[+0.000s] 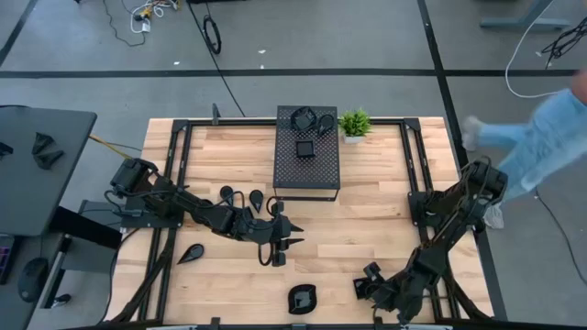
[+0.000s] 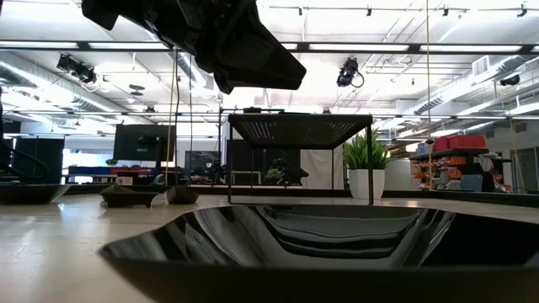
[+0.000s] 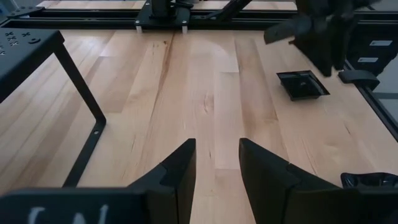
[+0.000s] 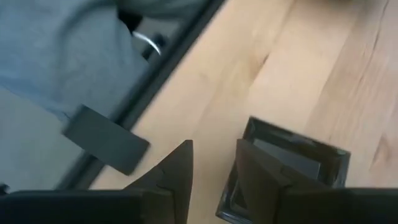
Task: Pick & Place Mini shaped plates
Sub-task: Stack the black square plate on top of the black square plate on the shelf
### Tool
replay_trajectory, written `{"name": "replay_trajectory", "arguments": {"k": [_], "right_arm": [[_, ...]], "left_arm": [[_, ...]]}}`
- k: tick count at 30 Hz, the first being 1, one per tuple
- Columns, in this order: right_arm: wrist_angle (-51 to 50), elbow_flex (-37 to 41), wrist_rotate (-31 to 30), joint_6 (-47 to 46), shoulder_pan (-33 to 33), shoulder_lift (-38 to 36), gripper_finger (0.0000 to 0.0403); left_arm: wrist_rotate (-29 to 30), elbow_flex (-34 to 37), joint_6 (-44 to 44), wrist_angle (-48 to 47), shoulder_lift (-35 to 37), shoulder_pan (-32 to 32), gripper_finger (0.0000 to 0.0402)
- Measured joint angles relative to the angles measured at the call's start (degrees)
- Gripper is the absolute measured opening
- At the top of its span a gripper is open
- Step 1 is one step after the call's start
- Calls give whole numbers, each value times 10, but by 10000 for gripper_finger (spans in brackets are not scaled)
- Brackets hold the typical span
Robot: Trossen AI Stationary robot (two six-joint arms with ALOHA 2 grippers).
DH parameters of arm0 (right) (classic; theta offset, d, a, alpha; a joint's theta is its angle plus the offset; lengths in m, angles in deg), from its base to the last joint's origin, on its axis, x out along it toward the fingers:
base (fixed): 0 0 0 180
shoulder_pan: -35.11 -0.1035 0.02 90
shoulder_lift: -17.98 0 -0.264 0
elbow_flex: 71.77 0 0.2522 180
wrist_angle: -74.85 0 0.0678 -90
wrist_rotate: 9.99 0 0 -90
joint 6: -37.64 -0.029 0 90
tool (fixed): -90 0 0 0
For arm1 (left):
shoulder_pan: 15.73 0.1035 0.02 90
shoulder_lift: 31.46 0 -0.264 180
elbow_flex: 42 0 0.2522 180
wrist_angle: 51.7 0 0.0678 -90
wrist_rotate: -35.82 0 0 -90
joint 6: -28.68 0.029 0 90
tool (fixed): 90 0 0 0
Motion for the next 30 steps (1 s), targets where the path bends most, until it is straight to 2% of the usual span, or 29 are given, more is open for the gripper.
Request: {"name": "replay_trajectory", "arguments": {"k": [7, 16, 22, 30], "right_arm": [[-19, -19, -26, 6, -1, 49, 112], [-68, -20, -70, 4, -4, 51, 78], [-73, -23, -75, 18, -3, 51, 55], [-83, -36, -76, 48, 1, 49, 48]], "left_arm": [[0, 0, 0, 0, 0, 0, 126], [2, 0, 0, 0, 0, 0, 126], [2, 0, 0, 0, 0, 0, 126], [2, 0, -1, 0, 0, 0, 126]]}}
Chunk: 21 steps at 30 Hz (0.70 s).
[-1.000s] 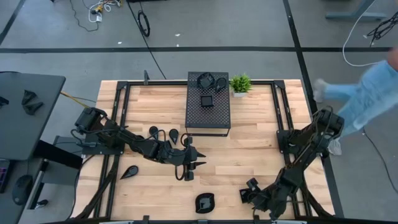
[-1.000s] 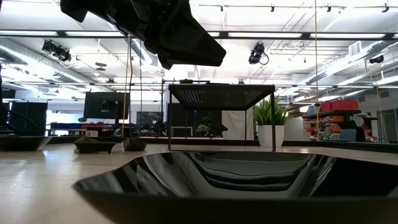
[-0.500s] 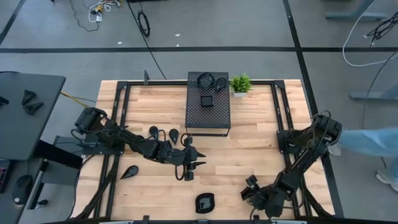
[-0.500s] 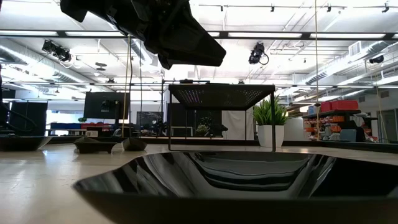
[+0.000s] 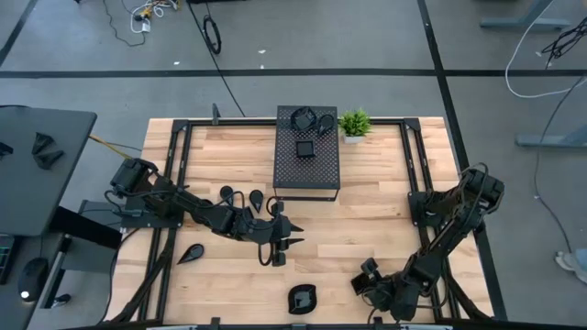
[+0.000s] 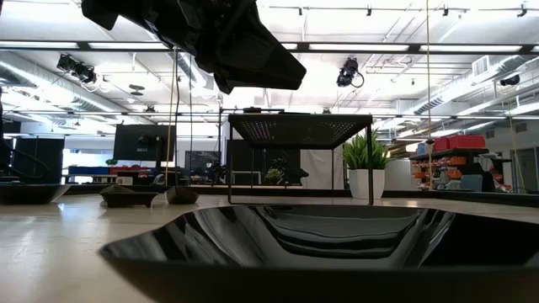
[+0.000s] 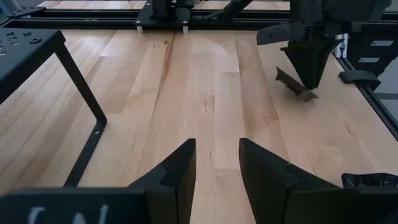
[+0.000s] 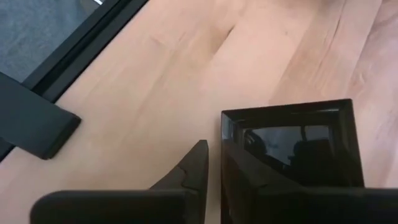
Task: Pick & Place Mini shaped plates
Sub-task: Stack the black square plate on top of the black square plate on the shelf
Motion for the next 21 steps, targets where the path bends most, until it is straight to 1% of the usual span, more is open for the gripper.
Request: {"name": "replay_trajectory", "arguments": {"k": [6, 21], "right_arm": [[-8, 0, -3, 2, 8, 0, 48], [-5, 0, -9, 54, 15, 0, 48]], "left_arm": [[0, 0, 0, 0, 0, 0, 126], [0, 0, 0, 0, 0, 0, 126]]}}
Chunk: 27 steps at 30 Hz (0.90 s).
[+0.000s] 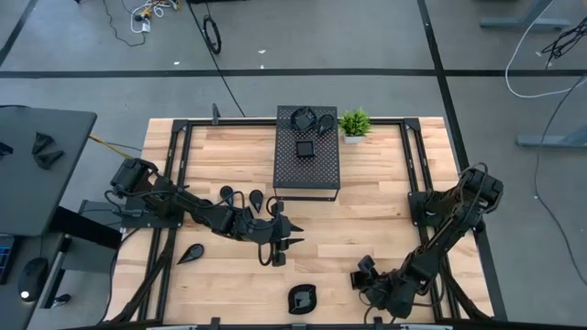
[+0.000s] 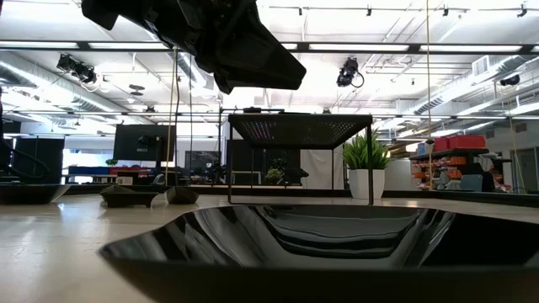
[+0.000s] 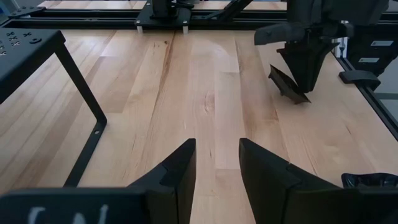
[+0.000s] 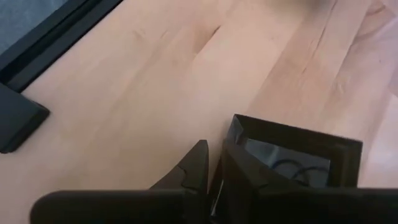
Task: Pick & Place Mini shaped plates
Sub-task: Stack the black square plate on top of the black square plate on the shelf
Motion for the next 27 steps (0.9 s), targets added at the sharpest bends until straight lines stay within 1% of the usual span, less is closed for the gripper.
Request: {"name": "replay_trajectory", "arguments": {"k": [5, 10, 14, 17, 20, 27], "right_arm": [[-4, 0, -5, 3, 8, 0, 59], [-19, 0, -7, 3, 12, 0, 95], [-35, 0, -40, -12, 12, 0, 127], [-36, 0, -50, -12, 12, 0, 144], [-41, 0, -50, -23, 12, 0, 152], [-71, 0, -52, -102, 12, -1, 153]], "left_arm": [[0, 0, 0, 0, 0, 0, 126], [0, 0, 0, 0, 0, 0, 126], [0, 0, 0, 0, 0, 0, 126], [0, 0, 0, 0, 0, 0, 126], [0, 0, 0, 0, 0, 0, 126], [0, 0, 0, 0, 0, 0, 126]]}}
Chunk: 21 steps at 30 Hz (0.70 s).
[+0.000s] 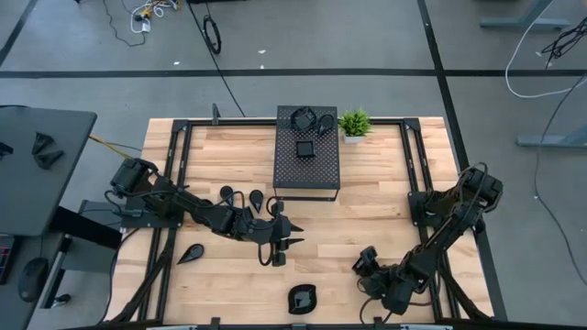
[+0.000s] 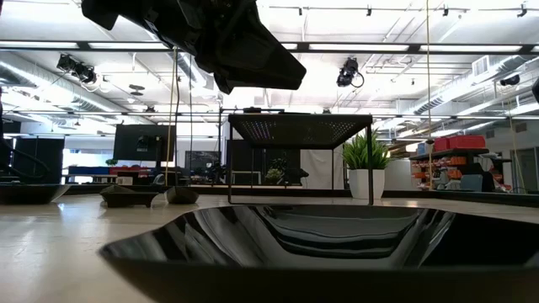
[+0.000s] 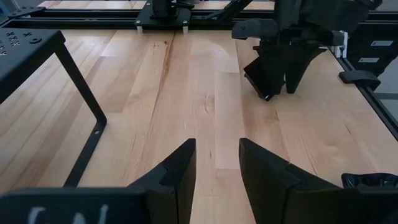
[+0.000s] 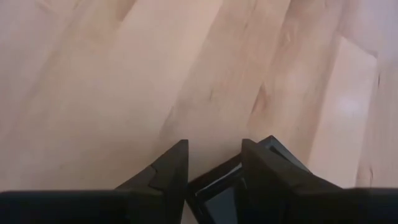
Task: Pick & Place Mini shaped plates
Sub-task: Stack the black square plate on top of the black square plate on the shelf
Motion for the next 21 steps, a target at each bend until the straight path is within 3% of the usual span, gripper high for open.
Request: {"name": "replay_trajectory", "arguments": {"k": [9, 21], "right_arm": [[-22, 0, 3, -16, 0, -16, 153], [-101, 0, 13, -127, 0, -46, 153]], "left_arm": [[0, 0, 0, 0, 0, 0, 126], [0, 0, 0, 0, 0, 0, 126]]}}
